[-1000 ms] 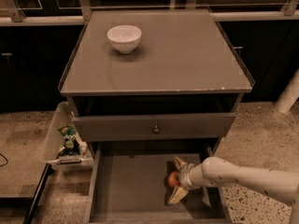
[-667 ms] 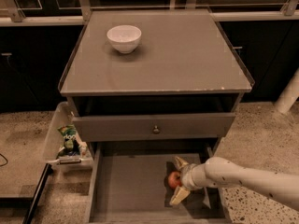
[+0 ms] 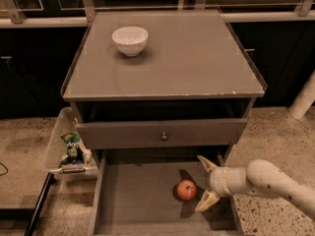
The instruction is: Place apple into middle drawer
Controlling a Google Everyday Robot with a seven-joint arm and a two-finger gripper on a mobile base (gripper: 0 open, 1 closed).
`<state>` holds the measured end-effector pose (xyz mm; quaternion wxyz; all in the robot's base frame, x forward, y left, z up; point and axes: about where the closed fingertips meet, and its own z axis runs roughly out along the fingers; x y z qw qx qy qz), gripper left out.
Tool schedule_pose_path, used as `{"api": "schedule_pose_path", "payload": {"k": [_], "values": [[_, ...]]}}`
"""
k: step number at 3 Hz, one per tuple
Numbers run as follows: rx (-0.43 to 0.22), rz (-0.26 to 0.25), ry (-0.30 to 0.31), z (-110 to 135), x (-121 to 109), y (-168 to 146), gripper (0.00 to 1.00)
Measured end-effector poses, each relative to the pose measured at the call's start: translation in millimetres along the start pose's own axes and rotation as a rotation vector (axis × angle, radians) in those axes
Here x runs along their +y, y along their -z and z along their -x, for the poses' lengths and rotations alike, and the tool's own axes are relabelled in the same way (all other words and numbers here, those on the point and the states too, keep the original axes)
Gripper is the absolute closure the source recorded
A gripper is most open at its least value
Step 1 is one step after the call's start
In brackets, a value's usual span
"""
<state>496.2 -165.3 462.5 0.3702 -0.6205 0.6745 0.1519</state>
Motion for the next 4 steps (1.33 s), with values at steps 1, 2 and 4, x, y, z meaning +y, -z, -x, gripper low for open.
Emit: {"api": "schedule_pose_path", "payload": {"k": [1,2,4], "values": [[-0.034,-0.05,0.044,14,-5,58,0.0],[-0.035,-0.101,0.091,30,-5,103,0.0],[0.049,-0.163,0.228,84,22,165,0.0]]}}
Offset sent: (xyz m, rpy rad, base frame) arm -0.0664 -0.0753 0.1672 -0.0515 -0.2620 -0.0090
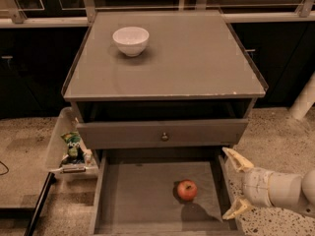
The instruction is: Place apple into middle drawer
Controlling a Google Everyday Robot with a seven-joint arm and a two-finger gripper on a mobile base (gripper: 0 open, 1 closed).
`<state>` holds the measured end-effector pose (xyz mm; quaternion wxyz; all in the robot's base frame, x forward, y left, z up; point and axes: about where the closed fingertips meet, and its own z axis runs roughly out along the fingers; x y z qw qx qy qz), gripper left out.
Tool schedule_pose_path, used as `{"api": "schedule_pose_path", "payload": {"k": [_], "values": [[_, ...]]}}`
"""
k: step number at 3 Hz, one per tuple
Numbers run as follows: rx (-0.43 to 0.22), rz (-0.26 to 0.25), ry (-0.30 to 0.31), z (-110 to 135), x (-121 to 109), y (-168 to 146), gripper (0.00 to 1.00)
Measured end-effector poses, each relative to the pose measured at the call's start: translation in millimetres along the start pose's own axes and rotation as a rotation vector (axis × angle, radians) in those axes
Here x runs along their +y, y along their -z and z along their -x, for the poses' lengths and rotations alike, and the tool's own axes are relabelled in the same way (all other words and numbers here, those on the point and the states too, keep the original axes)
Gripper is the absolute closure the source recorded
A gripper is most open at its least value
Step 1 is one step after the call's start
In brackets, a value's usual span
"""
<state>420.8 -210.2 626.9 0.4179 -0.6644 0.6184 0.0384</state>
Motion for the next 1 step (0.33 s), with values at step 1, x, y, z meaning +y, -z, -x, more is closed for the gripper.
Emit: {"api": "schedule_pose_path", "payload": {"k": [1], "values": [[0.005,-0.002,0.003,1.1,-0.5,2.6,0.0]]}}
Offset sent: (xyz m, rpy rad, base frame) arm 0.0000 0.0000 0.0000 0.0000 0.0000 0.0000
